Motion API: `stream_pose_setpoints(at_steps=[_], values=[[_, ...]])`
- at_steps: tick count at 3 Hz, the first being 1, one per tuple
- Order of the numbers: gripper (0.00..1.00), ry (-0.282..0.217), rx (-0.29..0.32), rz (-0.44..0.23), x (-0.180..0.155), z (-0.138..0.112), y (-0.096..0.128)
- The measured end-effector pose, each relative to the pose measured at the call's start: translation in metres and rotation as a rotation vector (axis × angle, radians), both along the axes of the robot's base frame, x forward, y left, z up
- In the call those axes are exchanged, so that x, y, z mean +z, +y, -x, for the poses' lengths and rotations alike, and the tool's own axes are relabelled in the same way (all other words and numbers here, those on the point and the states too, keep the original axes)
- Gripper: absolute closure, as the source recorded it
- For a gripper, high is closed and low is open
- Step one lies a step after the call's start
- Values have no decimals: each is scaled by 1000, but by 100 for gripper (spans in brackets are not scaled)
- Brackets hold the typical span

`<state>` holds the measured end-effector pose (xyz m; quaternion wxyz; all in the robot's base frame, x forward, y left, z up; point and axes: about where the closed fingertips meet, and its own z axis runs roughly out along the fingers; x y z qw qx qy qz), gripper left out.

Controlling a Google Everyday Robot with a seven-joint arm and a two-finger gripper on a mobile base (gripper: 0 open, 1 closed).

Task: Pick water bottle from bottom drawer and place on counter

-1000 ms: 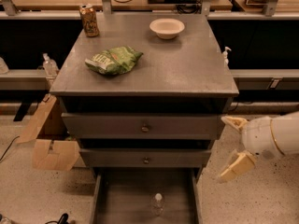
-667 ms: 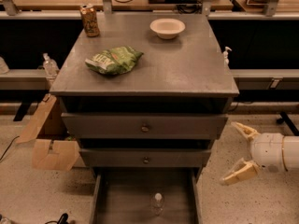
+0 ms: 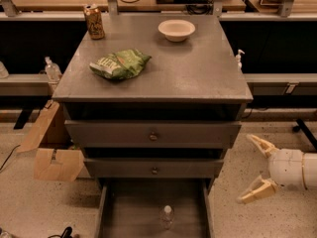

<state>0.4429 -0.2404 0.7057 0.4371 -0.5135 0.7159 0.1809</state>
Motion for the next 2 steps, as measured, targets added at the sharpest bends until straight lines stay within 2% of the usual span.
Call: stream_pose_setpoints(at_steps=[1,2], values=[[0,18,21,-49,-41,4,14],[0,10,67,-131,-112,18,49]])
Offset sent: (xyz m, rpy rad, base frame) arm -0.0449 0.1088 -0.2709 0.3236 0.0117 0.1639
